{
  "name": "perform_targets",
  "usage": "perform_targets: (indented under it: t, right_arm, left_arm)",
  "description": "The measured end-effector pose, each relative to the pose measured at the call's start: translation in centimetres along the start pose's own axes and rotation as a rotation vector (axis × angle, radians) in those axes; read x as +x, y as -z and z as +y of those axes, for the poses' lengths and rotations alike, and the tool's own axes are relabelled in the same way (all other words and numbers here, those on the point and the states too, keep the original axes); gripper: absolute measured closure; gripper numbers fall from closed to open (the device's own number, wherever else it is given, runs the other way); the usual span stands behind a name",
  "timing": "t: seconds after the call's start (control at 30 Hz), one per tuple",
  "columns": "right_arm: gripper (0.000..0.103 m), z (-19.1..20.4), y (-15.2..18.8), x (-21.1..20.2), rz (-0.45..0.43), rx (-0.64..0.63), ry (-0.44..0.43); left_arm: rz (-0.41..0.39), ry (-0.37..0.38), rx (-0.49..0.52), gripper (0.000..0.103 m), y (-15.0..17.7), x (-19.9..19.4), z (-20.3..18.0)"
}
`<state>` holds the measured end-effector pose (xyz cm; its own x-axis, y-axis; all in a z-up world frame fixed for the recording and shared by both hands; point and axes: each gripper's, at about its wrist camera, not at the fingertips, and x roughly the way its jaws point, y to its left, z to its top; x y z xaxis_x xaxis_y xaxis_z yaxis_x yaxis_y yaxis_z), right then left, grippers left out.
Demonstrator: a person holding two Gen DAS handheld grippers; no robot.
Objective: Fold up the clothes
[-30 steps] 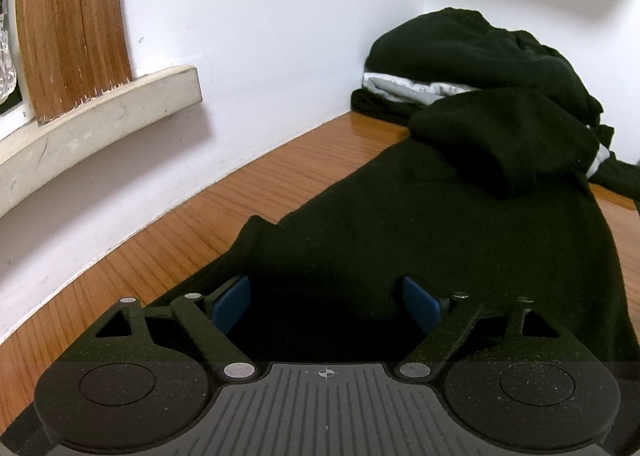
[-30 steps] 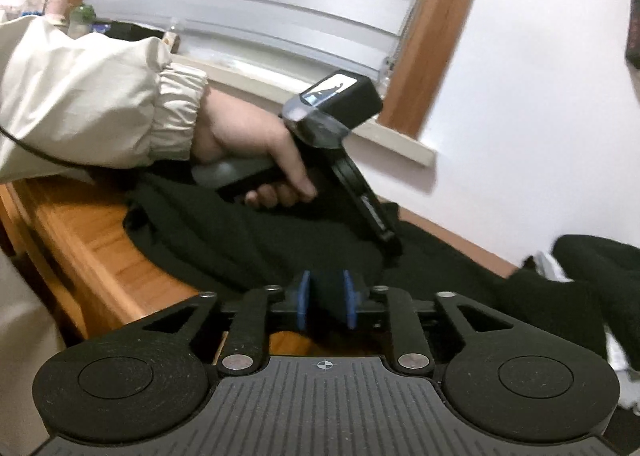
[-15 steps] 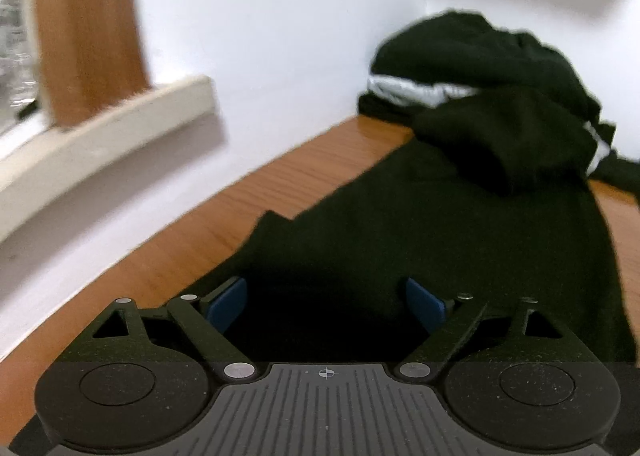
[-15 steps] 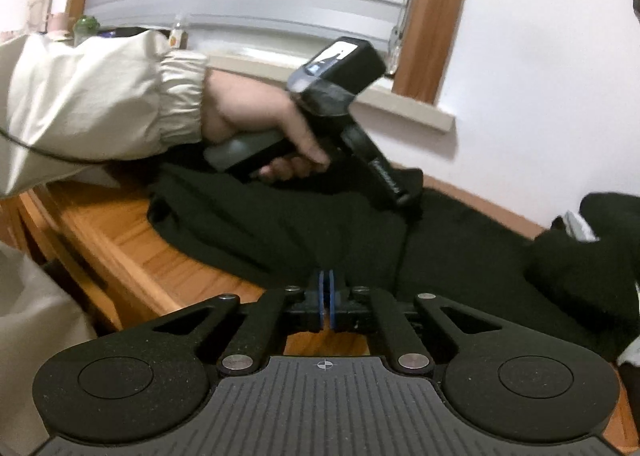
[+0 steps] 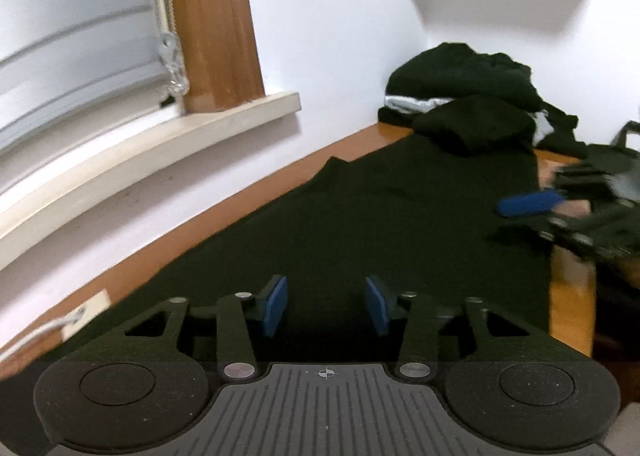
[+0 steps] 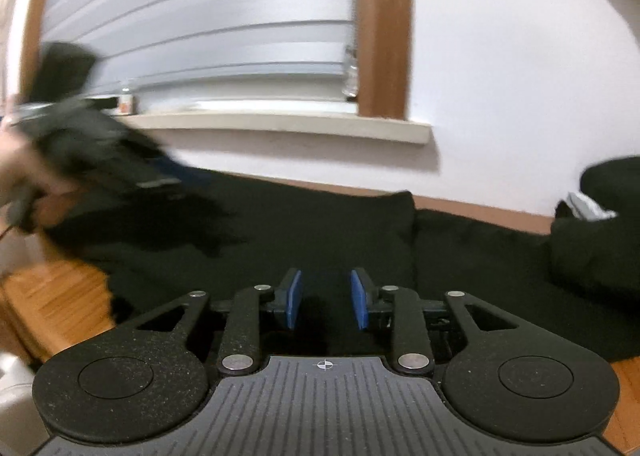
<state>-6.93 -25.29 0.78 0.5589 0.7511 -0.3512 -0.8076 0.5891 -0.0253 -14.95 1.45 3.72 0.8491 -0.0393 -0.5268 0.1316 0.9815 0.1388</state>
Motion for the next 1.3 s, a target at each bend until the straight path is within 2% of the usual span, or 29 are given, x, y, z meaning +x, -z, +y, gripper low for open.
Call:
perform_targets:
  t: [0.13, 0.3, 0.7, 0.77, 0.8, 0.83, 0.9, 1.07, 1.13, 1.3]
  right_arm:
    - [0.073, -0.4, 0.8, 1.4, 0.038, 0.03, 0.019]
    - [0.073, -1.4, 0.9, 1.7, 0.043, 0.089, -0.015]
    - [0.073, -1.7, 1.1, 1.8, 0.027, 0.101, -0.033]
    - [0.073, -1.7, 1.1, 1.8, 0.023, 0.102, -0.032]
    - [0.073, -1.7, 1.2, 1.8, 0.021, 0.101, -0.031]
    - [0.073, -1.6, 1.2, 1.8, 0.02, 0.1, -0.03]
    - [0.073, -1.6, 1.1, 1.8, 0.022, 0.096, -0.026]
    - [0.072, -1.1, 0.6, 1.5, 0.042, 0.059, 0.029]
    - [0.072, -1.0, 0.5, 1.2, 0.04, 0.045, 0.055]
    - [0.072, -0.3, 0.6, 0.2, 0.013, 0.015, 0.065]
  left_arm:
    - [-0.039, 0.056, -0.024, 0.045, 1.8, -2.8, -1.3]
    - [-0.048, 0.077, -0.007, 0.045, 2.9, -3.7, -3.0]
    - [-0.042, 0.108, -0.007, 0.041, 4.4, -3.5, -4.3]
    - [-0.046, 0.111, -0.005, 0.048, 4.5, -3.5, -4.3]
    - [-0.05, 0.116, -0.007, 0.066, 4.6, -3.5, -4.3]
    - [-0.057, 0.124, -0.012, 0.088, 4.6, -3.8, -4.2]
    - [-0.072, 0.139, -0.018, 0.098, 4.6, -4.2, -4.1]
    - [-0.075, 0.155, 0.011, 0.103, 4.7, -6.1, -4.5]
    - [-0.071, 0.168, -0.011, 0.103, 4.9, -6.5, -4.4]
    - [-0.064, 0.143, -0.054, 0.103, 5.1, -6.6, -3.3]
